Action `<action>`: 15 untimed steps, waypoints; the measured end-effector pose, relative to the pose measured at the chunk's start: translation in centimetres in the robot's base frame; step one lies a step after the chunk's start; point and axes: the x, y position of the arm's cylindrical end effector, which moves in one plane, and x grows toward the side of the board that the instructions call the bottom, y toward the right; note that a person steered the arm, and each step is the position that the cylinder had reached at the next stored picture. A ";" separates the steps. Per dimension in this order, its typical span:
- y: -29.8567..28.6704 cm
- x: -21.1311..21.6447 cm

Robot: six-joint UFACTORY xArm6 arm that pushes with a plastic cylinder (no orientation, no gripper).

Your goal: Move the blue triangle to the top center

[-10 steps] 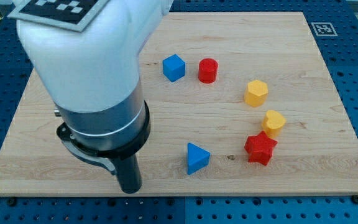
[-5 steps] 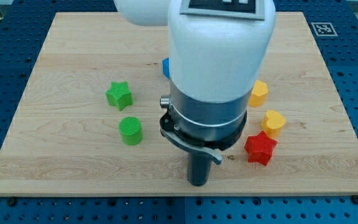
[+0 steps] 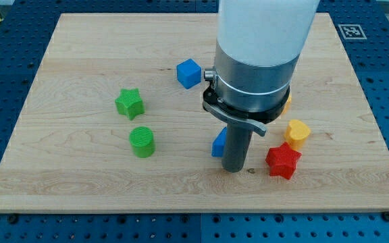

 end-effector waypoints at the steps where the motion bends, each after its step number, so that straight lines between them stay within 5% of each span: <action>1: -1.0 -1.4; 7: -2.1 -22.1; 10: -2.7 -18.5; 15: -5.7 -26.5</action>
